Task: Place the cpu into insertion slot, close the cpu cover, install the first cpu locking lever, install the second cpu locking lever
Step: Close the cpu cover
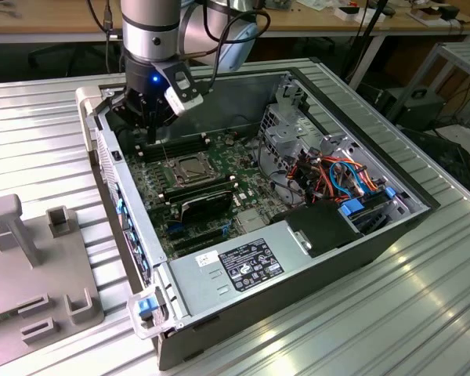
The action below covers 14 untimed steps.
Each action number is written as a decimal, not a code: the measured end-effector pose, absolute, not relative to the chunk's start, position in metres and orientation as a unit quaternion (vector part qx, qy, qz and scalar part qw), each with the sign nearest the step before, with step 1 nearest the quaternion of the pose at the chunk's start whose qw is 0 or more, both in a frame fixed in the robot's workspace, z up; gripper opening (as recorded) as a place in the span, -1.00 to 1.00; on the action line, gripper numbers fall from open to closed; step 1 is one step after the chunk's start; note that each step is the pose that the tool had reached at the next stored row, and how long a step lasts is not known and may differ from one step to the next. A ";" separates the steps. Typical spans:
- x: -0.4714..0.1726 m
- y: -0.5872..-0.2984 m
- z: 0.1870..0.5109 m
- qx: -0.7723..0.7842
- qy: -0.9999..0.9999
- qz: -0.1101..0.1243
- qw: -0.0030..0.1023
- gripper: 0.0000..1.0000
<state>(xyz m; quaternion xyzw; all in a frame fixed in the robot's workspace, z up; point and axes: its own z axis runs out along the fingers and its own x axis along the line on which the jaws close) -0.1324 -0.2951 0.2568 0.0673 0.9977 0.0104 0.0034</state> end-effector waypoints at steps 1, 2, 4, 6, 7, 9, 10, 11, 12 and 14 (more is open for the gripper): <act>-0.131 -0.295 0.257 0.066 0.998 0.010 0.003 -0.79; -0.130 -0.295 0.257 0.065 0.998 0.010 0.003 -0.79; -0.128 -0.295 0.257 0.064 0.998 0.010 0.003 -0.79; -0.126 -0.295 0.257 0.062 0.998 0.010 0.003 -0.79; -0.125 -0.295 0.257 0.062 0.998 0.010 0.003 -0.79; -0.120 -0.295 0.257 0.060 0.998 0.010 0.003 -0.79; -0.118 -0.295 0.257 0.059 0.998 0.010 0.003 -0.79; -0.116 -0.295 0.257 0.058 0.998 0.011 0.003 -0.79; -0.113 -0.295 0.257 0.057 0.998 0.011 0.003 -0.79; -0.106 -0.295 0.257 0.054 0.998 0.010 0.003 -0.79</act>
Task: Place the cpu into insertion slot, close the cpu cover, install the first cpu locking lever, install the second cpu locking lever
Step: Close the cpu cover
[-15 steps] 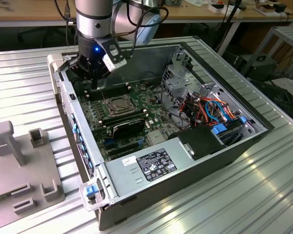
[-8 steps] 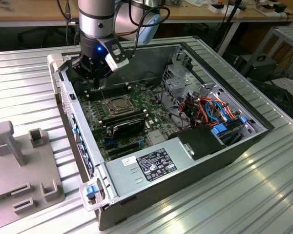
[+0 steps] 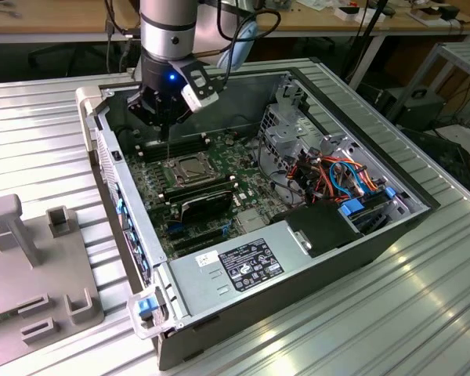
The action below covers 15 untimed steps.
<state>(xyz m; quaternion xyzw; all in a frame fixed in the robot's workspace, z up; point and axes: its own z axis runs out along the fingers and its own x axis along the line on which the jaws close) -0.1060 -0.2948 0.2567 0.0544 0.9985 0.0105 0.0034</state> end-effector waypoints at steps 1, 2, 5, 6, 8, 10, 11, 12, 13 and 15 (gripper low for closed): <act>-0.104 -0.295 0.257 0.053 0.999 0.011 0.003 -0.79; -0.101 -0.295 0.257 0.052 0.999 0.011 0.003 -0.79; -0.093 -0.294 0.257 0.048 0.999 0.010 0.003 -0.79; -0.092 -0.294 0.256 0.047 0.999 0.010 0.003 -0.79; -0.092 -0.294 0.256 0.046 0.999 0.010 0.003 -0.79; -0.092 -0.294 0.256 0.046 0.999 0.011 0.003 -0.79; -0.090 -0.294 0.256 0.045 0.999 0.011 0.003 -0.79; -0.088 -0.294 0.256 0.045 0.999 0.011 0.003 -0.79; -0.084 -0.294 0.255 0.044 0.999 0.011 0.003 -0.79; -0.077 -0.294 0.253 0.042 0.999 0.011 0.003 -0.79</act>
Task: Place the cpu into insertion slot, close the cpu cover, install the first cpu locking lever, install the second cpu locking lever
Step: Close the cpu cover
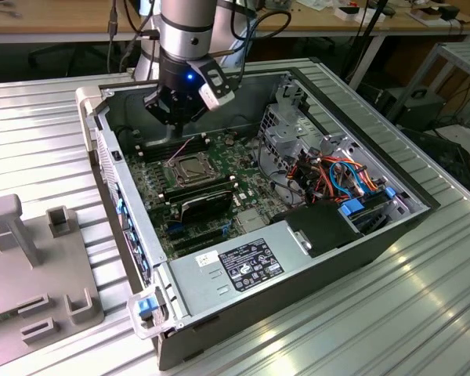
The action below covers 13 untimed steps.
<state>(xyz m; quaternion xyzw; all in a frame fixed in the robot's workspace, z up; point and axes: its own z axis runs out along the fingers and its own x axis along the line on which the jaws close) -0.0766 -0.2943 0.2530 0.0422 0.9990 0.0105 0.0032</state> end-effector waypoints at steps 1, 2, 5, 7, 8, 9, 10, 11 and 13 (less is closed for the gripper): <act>-0.075 -0.294 0.252 0.042 0.999 0.011 0.003 -0.79; -0.073 -0.294 0.252 0.041 0.999 0.011 0.003 -0.79; -0.070 -0.294 0.249 0.039 0.999 0.011 0.003 -0.79; -0.069 -0.294 0.246 0.037 0.999 0.011 0.003 -0.79; -0.068 -0.294 0.245 0.036 0.999 0.011 0.003 -0.79; -0.067 -0.294 0.243 0.035 0.999 0.011 0.003 -0.79; -0.066 -0.294 0.242 0.034 0.999 0.011 0.003 -0.79; -0.065 -0.294 0.241 0.033 0.999 0.011 0.003 -0.79; -0.061 -0.294 0.239 0.026 1.000 0.011 0.003 -0.79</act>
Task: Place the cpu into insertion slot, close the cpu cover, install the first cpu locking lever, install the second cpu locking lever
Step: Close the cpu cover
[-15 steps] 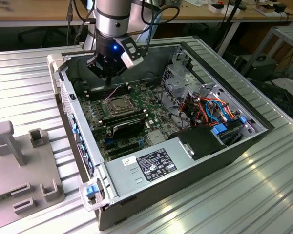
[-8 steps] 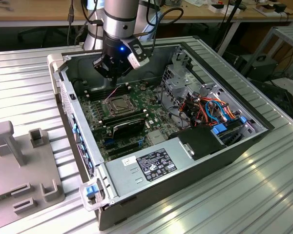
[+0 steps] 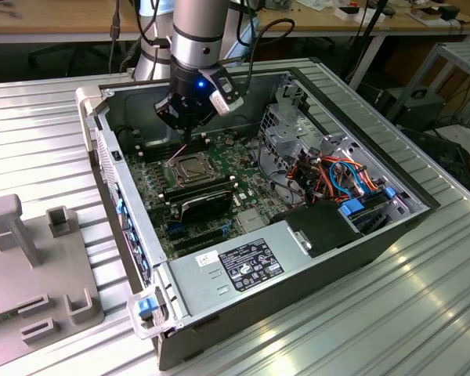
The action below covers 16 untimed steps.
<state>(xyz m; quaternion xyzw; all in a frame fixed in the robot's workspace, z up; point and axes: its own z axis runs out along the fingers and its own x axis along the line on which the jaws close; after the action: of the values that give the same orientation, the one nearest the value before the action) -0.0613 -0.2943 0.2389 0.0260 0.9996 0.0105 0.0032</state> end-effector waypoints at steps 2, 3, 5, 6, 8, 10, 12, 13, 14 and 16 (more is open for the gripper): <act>-0.058 -0.294 0.238 0.020 1.000 0.010 0.003 -0.79; -0.057 -0.294 0.237 0.018 1.000 0.011 0.003 -0.79; -0.053 -0.294 0.235 0.015 1.000 0.011 0.003 -0.79; -0.053 -0.294 0.235 0.014 1.000 0.011 0.003 -0.79; -0.052 -0.294 0.233 0.011 1.000 0.011 0.003 -0.79; -0.051 -0.294 0.230 0.008 1.000 0.011 0.003 -0.79; -0.049 -0.294 0.226 0.005 1.000 0.011 0.003 -0.79; -0.048 -0.294 0.225 0.004 1.000 0.011 0.003 -0.79; -0.046 -0.294 0.224 0.002 1.000 0.011 0.003 -0.79; -0.044 -0.294 0.221 -0.001 1.000 0.011 0.003 -0.79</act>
<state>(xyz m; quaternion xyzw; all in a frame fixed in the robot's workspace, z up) -0.0440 -0.2938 0.2212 -0.0013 0.9999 0.0107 0.0029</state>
